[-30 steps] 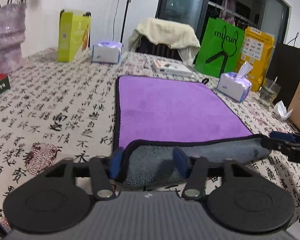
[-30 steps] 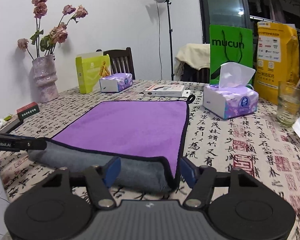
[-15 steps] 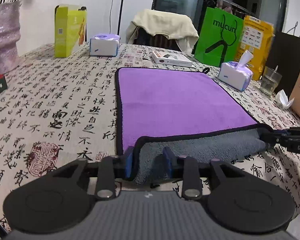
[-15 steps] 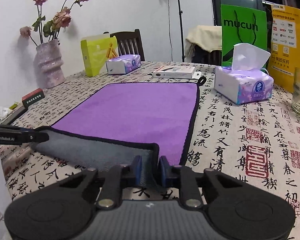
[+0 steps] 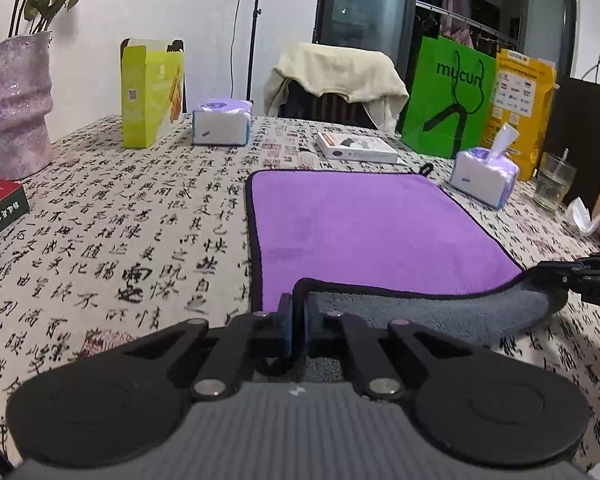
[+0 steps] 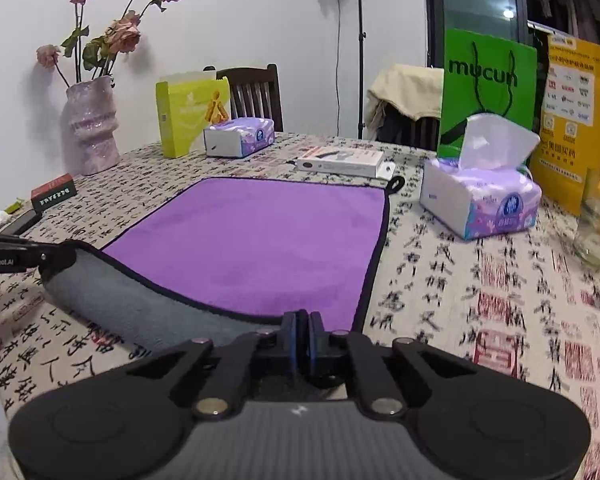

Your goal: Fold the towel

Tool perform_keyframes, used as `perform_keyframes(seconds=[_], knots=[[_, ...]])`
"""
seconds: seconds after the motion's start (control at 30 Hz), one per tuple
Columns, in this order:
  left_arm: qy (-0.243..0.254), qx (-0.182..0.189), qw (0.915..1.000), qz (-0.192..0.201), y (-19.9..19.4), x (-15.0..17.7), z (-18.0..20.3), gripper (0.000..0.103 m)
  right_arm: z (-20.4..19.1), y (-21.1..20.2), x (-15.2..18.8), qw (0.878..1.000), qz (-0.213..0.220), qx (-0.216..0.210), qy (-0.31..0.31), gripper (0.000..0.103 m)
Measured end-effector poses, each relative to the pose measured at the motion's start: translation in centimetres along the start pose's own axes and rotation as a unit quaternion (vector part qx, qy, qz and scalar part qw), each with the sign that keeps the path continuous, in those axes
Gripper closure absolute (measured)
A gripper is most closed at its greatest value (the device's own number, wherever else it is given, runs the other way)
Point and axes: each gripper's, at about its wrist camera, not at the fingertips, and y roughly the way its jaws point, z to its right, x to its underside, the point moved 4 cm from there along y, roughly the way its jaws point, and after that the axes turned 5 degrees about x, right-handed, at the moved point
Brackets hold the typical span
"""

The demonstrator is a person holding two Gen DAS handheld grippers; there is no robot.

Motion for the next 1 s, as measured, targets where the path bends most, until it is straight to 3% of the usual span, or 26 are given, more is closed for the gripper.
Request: perform_keyframes(seconds=[0.4,1.0], knots=[[-0.005,-0.011,0.9998,0.016,2.0,-2.8,-0.7,0.097,0.0,2.1,-3.0,0.999,0.020,0.007,-0.034,0.098],[0.001,-0.014,0.9998,0.010,7.2,-6.8,-2.2,0.097,2.4,7.4,-6.6,0.999,0.025,0.021,-0.030,0.098]])
